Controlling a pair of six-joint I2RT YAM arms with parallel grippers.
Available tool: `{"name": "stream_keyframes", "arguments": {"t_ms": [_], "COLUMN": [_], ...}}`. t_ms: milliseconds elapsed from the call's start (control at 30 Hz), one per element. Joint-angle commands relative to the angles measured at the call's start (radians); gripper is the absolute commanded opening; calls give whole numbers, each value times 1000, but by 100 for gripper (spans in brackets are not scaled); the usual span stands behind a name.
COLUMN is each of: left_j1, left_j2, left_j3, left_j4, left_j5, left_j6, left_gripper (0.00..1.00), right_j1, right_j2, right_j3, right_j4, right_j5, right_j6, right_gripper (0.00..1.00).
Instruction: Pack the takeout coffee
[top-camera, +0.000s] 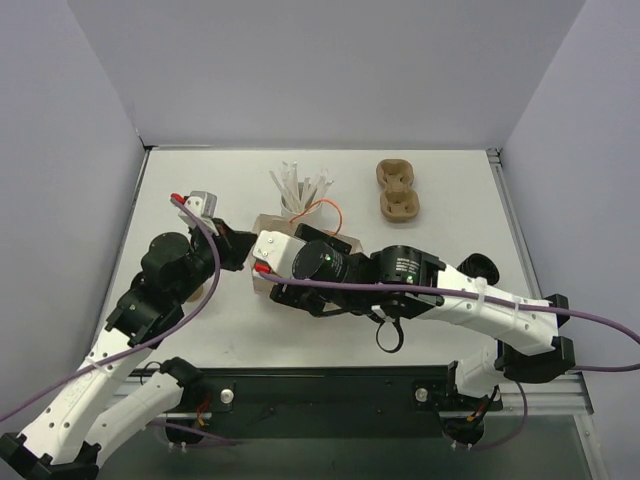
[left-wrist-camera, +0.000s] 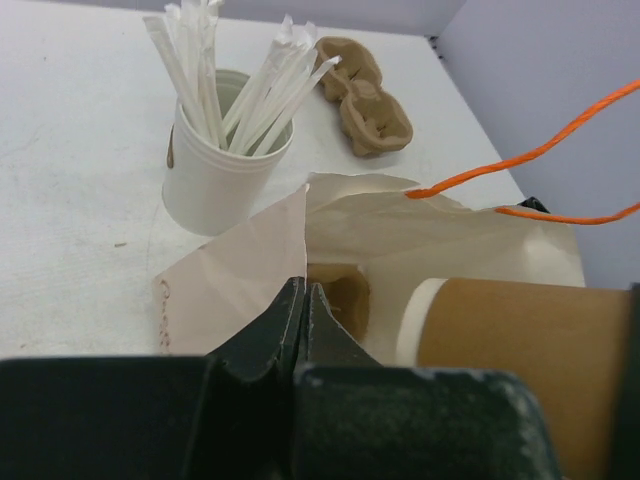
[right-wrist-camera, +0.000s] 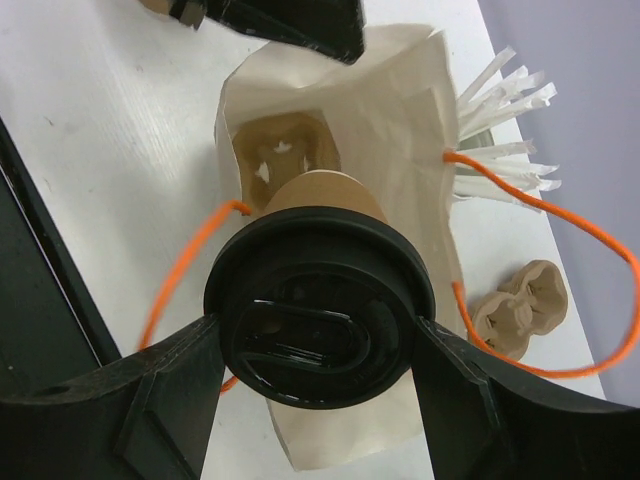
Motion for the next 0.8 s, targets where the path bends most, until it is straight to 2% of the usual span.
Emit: {"name": "stream_keyframes", "arguments": {"t_ms": [0, 267, 400, 767], "left_j1": [4, 4, 4, 4], "left_j2": [-67, -193, -213, -218], "left_j3": [-53, -254, -277, -273], "left_j4": [203, 390, 375, 342], "left_j5": [74, 188, 219, 207], "left_j6": [29, 66, 93, 135], "left_gripper": [0, 0, 0, 0], "right_j1": [-21, -57, -76, -121], "right_j2": [11, -32, -87, -105], "right_j3": [-86, -237, -362, -473], "right_j4": [29, 156, 260, 366], "right_j5": [28, 11, 8, 13], "right_j6": [-80, -107, -133, -233], "right_gripper": [54, 52, 52, 52]}}
